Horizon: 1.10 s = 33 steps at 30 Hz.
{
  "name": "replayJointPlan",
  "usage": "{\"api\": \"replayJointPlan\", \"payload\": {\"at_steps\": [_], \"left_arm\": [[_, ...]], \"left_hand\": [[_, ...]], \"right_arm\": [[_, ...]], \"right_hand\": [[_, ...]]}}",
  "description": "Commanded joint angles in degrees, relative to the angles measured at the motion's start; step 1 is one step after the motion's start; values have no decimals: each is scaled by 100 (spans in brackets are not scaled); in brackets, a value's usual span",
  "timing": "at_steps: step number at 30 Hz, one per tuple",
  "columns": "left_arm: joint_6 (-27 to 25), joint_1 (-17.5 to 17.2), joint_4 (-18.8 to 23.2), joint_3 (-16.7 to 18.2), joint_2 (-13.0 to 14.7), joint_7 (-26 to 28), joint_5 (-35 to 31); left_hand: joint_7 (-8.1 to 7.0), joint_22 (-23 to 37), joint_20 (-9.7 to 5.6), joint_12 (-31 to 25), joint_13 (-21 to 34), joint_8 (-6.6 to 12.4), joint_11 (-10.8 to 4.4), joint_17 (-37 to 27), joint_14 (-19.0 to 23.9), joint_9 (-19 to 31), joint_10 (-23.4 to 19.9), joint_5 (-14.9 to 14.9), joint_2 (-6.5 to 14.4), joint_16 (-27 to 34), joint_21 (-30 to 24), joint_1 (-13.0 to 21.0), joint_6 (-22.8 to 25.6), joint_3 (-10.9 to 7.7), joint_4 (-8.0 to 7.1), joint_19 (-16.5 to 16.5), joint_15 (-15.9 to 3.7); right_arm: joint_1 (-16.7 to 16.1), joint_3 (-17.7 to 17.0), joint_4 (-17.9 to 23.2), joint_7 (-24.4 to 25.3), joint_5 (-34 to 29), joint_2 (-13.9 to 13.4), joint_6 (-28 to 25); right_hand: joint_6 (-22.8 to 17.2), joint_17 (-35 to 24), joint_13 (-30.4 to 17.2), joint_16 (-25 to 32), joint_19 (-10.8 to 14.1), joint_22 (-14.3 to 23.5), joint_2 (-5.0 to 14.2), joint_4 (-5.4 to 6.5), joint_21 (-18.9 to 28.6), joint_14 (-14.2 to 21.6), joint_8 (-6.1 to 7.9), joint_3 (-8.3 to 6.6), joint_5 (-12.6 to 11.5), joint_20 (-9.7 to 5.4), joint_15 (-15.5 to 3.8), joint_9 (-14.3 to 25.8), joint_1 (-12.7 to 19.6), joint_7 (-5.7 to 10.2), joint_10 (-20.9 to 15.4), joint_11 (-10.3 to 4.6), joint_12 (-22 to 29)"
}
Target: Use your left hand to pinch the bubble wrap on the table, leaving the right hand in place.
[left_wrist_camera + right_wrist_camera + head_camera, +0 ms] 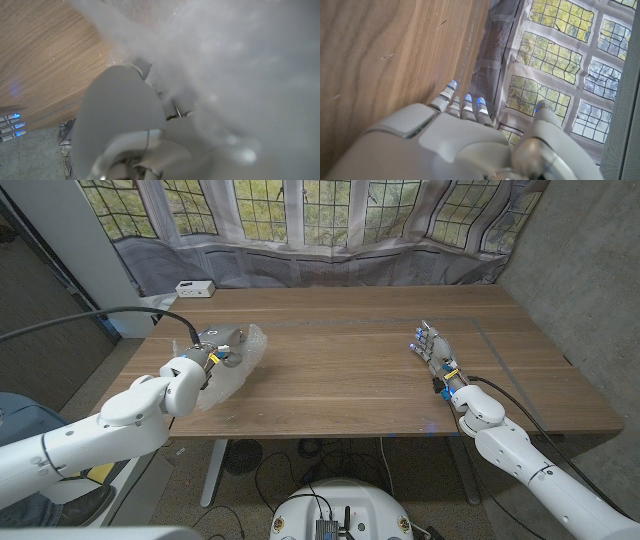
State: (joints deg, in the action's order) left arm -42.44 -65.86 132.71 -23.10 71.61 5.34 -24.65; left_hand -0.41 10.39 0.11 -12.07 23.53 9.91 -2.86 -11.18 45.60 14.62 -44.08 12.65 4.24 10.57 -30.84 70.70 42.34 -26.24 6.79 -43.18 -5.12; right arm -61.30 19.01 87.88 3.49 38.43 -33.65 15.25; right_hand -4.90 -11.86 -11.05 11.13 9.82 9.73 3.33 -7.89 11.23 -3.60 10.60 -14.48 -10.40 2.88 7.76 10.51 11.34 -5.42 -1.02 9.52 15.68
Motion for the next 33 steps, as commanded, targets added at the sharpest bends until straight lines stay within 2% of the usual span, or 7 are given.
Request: {"api": "replayJointPlan", "payload": {"at_steps": [1, 9, 24, 29, 33], "left_arm": [[18, 55, -112, -135, -62, 12, -97], [338, 119, -371, -231, -218, 133, -120], [319, 320, -643, -562, -468, -47, -486], [187, 429, -725, -794, -585, -151, -808], [245, 404, -787, -796, -642, -140, -791]], "left_hand": [[-18, 7, 33, -20, 27, 42, -8, -21, -42, -8, 16, 13, 4, 27, 37, -78, -50, 15, 6, 45, -61], [-45, 5, 55, -24, 37, 74, -28, -24, -96, -22, 32, 12, -2, 30, 65, -98, -28, 25, 28, 121, -69], [-18, 1, 56, -4, 35, 110, -31, -29, -196, -47, 106, 4, -6, 33, 89, -161, 3, 52, 43, 181, -30], [-15, -1, 79, 19, 22, 112, -34, -44, -325, -61, 169, -2, 8, 21, 170, -147, -17, 63, 81, 385, -21], [-35, -1, 96, 24, 21, 103, -40, -60, -371, -70, 202, -11, 12, 36, 205, -149, -55, 89, 96, 472, -8]], "right_arm": [[19, 9, -30, -11, 21, 18, -10], [8, 9, -27, -6, 27, 30, 2], [-53, 10, 52, 11, -18, -30, -3], [-59, 3, 68, 40, -35, -31, 3], [-84, -9, 97, 59, -18, -38, -12]], "right_hand": [[-23, -17, -25, 4, 33, 24, 9, 11, 5, 15, 11, 18, 1, 13, 18, 24, 81, -42, -38, -5, -10], [-23, -17, -26, 3, 35, 24, 13, 10, 5, 14, 11, 18, 2, 10, 18, 25, 86, -46, -36, 2, -12], [-22, -18, -26, 5, 36, 24, 15, 10, 5, 18, 11, 21, 3, 12, 19, 25, 91, -41, -37, 2, -13], [-22, -19, -26, 3, 36, 24, 18, 12, 5, 12, 11, 22, 4, 16, 20, 25, 91, -44, -40, 5, -12], [-23, -19, -26, 5, 36, 24, 21, 14, 5, 16, 11, 23, 4, 15, 19, 25, 91, -42, -40, 5, -13]]}}
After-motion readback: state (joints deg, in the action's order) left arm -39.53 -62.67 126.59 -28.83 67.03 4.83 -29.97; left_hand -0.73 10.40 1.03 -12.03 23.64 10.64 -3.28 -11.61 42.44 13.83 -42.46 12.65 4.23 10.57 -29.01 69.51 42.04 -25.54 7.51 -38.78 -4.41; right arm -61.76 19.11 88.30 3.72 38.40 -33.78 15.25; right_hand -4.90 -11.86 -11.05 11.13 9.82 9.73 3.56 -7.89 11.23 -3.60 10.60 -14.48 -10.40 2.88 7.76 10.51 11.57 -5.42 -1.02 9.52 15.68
